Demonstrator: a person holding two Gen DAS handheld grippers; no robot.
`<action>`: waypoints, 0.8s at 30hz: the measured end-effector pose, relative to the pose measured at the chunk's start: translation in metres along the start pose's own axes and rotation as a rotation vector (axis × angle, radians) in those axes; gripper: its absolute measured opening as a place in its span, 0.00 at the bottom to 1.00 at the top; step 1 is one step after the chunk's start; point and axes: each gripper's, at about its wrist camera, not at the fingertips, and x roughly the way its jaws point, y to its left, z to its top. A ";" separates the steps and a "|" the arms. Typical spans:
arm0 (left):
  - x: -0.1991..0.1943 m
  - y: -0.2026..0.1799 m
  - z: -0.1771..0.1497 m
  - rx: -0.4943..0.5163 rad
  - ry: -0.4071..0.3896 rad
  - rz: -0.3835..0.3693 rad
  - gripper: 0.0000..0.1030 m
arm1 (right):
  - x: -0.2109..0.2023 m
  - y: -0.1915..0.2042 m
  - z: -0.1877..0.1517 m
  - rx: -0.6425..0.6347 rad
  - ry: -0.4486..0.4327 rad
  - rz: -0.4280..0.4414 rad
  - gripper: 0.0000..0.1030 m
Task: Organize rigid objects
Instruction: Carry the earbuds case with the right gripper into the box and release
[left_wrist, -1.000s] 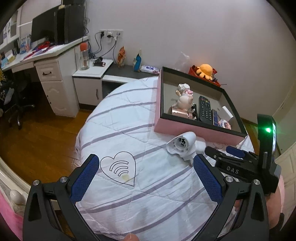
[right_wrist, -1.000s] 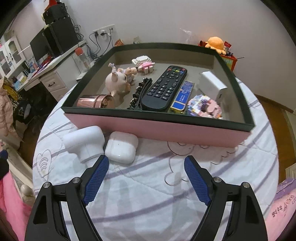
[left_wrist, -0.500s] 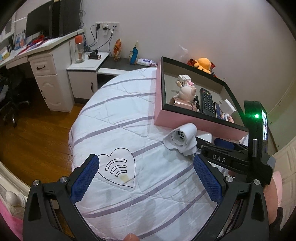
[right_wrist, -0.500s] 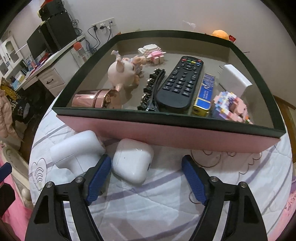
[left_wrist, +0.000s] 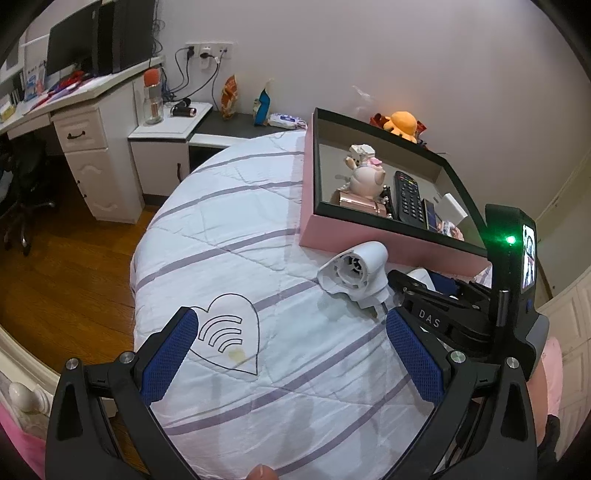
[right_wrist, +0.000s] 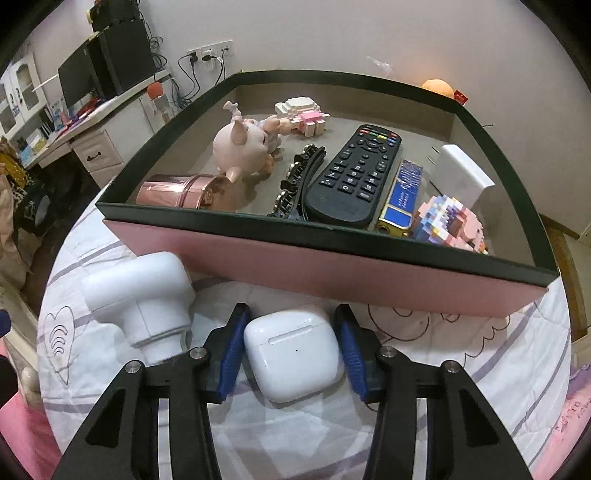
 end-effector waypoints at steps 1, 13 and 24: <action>0.000 -0.002 0.000 0.002 0.000 0.001 1.00 | -0.002 -0.004 -0.003 0.002 -0.001 0.011 0.47; 0.005 -0.020 0.020 0.034 -0.014 -0.007 1.00 | -0.060 -0.036 0.000 0.034 -0.070 0.087 0.47; 0.030 -0.050 0.091 0.076 -0.079 -0.018 1.00 | -0.064 -0.060 0.082 0.013 -0.151 0.091 0.47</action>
